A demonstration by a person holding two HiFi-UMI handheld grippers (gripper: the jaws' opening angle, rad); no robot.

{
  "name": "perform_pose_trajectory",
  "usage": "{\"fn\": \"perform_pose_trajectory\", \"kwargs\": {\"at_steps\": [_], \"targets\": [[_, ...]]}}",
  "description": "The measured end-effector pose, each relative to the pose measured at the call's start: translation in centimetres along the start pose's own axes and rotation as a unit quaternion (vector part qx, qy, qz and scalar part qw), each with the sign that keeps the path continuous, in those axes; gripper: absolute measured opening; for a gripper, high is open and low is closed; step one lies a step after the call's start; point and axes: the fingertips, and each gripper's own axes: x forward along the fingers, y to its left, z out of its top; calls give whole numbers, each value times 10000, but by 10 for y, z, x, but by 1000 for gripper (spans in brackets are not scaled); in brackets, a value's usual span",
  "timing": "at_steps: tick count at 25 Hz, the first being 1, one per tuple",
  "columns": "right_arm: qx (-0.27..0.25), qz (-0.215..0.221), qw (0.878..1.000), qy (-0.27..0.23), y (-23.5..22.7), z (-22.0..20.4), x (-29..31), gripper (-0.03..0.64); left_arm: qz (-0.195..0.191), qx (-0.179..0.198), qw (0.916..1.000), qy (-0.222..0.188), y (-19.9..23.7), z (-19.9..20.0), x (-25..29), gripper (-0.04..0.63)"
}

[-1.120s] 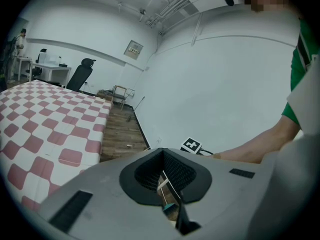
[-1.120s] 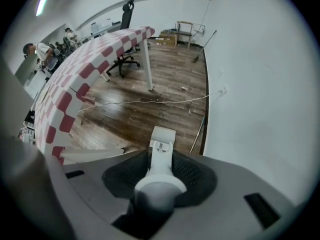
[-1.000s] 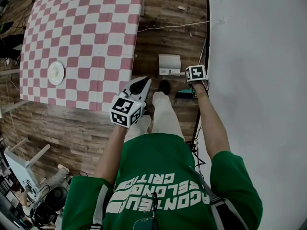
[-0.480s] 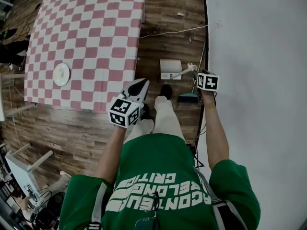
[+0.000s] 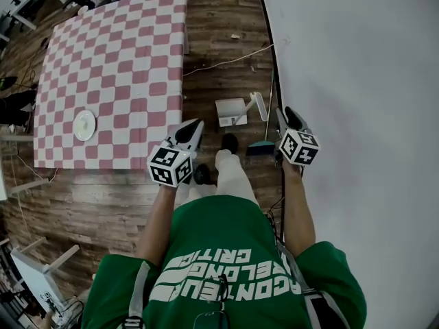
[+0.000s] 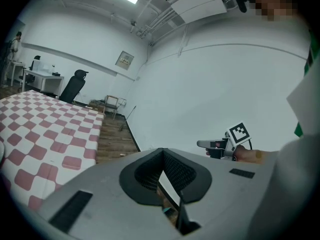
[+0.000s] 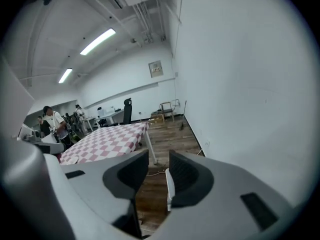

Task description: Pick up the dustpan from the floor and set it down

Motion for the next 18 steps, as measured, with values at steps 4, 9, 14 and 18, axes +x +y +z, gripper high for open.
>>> {"fn": "perform_pose_trajectory", "kwargs": {"at_steps": [4, 9, 14, 18], "targets": [[-149, -164, 9994, -247, 8, 3, -45, 69, -92, 113, 9999, -39, -18, 1, -12, -5], [-234, -150, 9988, -411, 21, -4, -90, 11, -182, 247, 9995, -106, -37, 3, -30, -6], [-522, -131, 9972, -512, 39, -16, -117, 8, -170, 357, 9992, -101, -45, -1, -44, -6], [-466, -72, 9973, -561, 48, -22, -129, 8, -147, 371, 9991, -141, -48, -1, -52, -6]]}}
